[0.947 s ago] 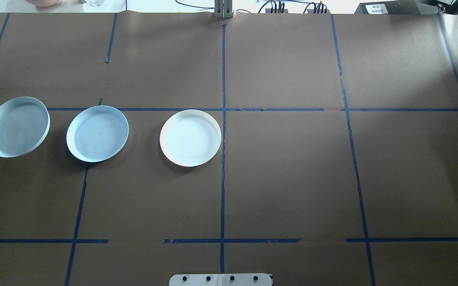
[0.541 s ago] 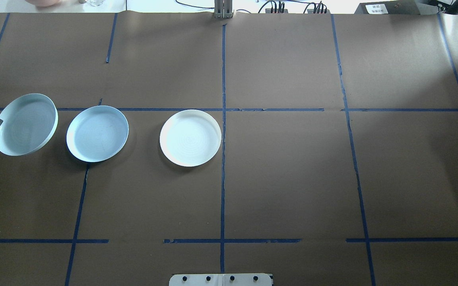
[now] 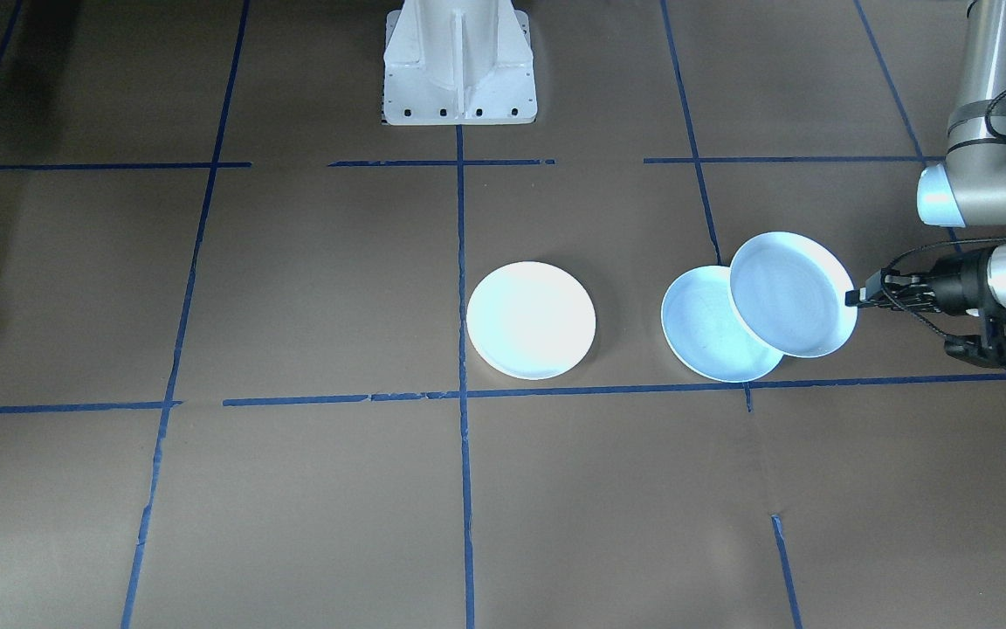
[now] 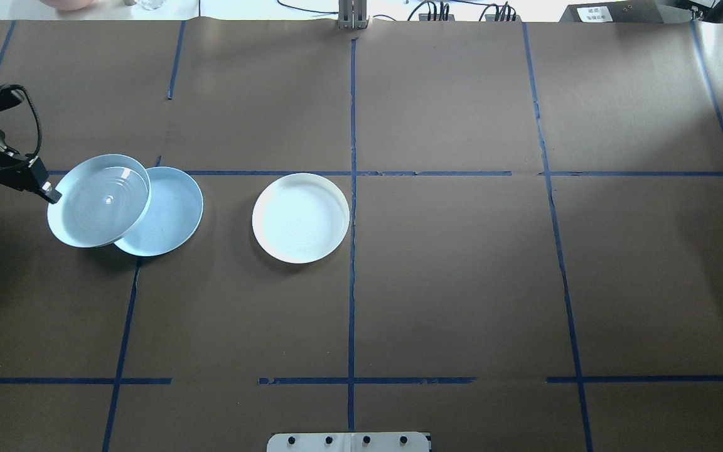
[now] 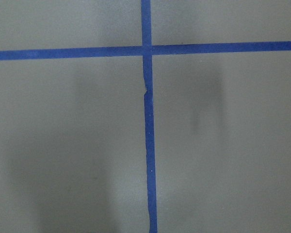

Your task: Stack plate in center

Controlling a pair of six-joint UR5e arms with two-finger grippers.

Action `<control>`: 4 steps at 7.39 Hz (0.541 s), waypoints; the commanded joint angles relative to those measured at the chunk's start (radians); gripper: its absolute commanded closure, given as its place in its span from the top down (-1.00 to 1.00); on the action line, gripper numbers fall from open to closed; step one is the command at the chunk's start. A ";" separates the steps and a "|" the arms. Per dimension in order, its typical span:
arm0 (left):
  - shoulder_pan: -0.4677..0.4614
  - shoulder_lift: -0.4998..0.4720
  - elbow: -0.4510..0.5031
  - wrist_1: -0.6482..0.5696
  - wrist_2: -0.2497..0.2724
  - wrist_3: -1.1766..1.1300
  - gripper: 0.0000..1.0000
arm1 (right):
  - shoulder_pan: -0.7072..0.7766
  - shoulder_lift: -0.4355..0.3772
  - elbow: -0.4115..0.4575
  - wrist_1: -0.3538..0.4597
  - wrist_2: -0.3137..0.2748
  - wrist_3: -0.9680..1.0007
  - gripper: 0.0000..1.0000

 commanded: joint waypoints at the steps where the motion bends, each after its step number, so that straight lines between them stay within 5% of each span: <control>1: 0.046 -0.070 0.064 0.000 0.024 -0.044 -1.00 | 0.000 0.000 0.000 0.000 0.000 0.000 1.00; 4: 0.069 -0.107 0.065 0.000 0.055 -0.090 -1.00 | 0.000 0.000 0.000 0.000 0.000 0.000 1.00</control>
